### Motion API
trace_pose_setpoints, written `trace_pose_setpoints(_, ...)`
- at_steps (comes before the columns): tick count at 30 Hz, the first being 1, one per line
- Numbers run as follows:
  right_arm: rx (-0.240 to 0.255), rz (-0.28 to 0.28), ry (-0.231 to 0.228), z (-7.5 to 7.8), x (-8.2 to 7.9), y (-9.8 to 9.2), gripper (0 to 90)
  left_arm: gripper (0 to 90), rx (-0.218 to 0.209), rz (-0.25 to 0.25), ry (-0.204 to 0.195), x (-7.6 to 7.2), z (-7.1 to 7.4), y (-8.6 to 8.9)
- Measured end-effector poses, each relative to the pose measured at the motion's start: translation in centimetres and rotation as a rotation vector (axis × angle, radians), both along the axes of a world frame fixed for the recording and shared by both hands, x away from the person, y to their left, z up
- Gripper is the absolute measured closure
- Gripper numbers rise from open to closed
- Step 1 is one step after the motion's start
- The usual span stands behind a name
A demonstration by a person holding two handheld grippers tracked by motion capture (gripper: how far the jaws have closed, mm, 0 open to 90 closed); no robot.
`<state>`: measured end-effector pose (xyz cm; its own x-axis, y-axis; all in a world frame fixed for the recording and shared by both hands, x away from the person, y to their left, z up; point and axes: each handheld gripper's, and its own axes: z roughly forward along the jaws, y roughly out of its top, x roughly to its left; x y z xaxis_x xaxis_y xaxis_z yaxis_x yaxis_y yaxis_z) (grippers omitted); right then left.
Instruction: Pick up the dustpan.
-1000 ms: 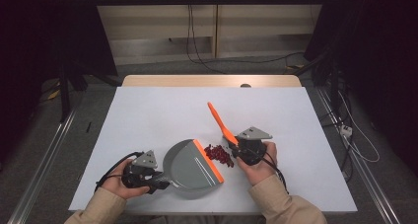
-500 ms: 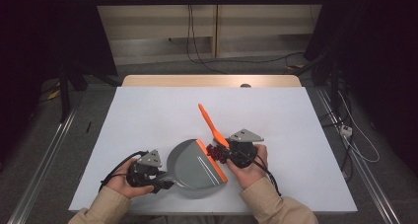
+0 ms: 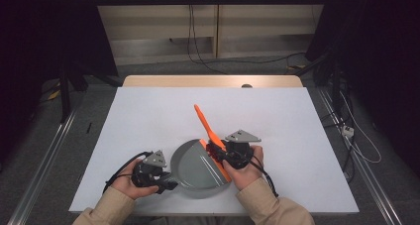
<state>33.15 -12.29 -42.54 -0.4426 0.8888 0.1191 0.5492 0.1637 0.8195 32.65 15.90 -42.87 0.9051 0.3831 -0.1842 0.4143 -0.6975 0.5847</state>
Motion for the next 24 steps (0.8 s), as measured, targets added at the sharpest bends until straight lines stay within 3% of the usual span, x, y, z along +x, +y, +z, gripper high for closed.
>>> trace_pose_setpoints(11,0.022,0.019,-0.003,0.1,0.0,0.9,70.5,62.6,0.01,-0.005,0.014,0.1,-0.2,0.1)
trace_pose_setpoints(17,0.122,0.065,0.024,0.8,0.0,1.1,71.2,62.7,0.007,-0.005,0.016,0.2,-0.3,0.2)
trace_pose_setpoints(19,0.095,0.077,-0.01,1.0,-0.2,1.7,71.2,62.7,0.005,-0.003,0.015,0.2,-0.3,0.2)
trace_pose_setpoints(21,0.121,0.083,-0.01,1.2,-0.1,1.7,71.2,62.6,0.008,-0.011,0.011,0.2,-0.4,0.3)
trace_pose_setpoints(24,0.116,0.078,-0.033,1.6,0.2,1.2,71.3,62.6,0.002,-0.01,0.01,0.2,-0.4,0.4)
